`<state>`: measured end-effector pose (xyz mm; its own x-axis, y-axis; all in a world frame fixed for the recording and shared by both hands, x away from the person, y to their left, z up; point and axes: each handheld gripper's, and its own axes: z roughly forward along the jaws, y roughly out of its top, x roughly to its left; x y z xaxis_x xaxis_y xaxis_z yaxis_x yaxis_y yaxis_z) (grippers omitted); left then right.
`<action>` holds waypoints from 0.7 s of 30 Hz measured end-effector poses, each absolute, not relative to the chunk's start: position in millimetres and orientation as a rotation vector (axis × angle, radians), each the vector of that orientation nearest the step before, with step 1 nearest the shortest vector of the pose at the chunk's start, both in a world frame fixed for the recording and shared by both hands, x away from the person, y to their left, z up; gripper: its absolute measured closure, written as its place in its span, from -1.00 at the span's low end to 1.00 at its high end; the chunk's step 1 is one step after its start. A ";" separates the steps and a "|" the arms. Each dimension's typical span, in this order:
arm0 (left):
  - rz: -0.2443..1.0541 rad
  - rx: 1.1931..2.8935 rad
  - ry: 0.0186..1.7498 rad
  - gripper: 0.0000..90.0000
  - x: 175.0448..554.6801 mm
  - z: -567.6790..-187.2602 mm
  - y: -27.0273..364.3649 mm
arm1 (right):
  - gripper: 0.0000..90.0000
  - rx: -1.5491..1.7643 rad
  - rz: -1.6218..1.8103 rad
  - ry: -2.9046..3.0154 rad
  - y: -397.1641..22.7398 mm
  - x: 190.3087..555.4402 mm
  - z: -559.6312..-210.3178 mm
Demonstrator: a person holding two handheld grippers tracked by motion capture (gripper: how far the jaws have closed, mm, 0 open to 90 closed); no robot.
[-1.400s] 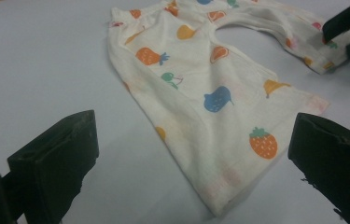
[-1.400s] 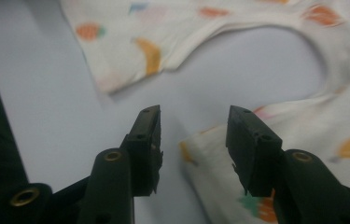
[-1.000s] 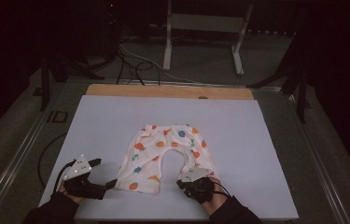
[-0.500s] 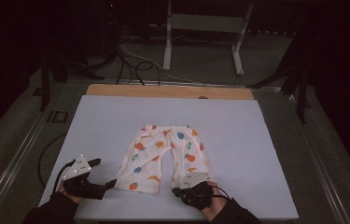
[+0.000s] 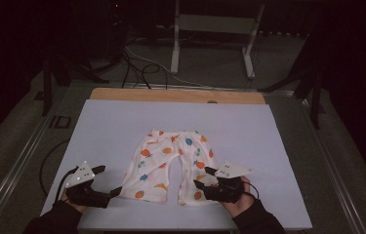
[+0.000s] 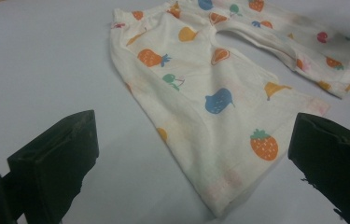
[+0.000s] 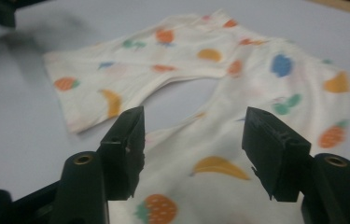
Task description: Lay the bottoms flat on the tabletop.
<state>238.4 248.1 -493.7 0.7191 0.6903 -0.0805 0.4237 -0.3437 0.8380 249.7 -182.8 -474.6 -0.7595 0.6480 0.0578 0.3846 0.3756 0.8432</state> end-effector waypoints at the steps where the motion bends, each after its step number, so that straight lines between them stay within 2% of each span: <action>1: 0.358 1.986 0.853 -0.94 238.6 -493.5 248.3 | -0.18 0.935 1.327 2.320 -189.7 252.6 -472.6; 7: 0.343 1.979 0.844 -0.94 238.2 -490.8 246.2 | -0.31 1.013 1.308 2.276 -205.1 261.0 -470.5; 11: 0.344 1.983 0.827 -0.95 239.0 -485.2 243.4 | -0.70 1.028 1.309 2.263 -213.3 266.6 -470.6; 21: 0.309 1.984 0.796 -0.96 247.5 -468.3 237.6 | -0.69 1.066 1.367 2.165 -234.1 278.2 -459.2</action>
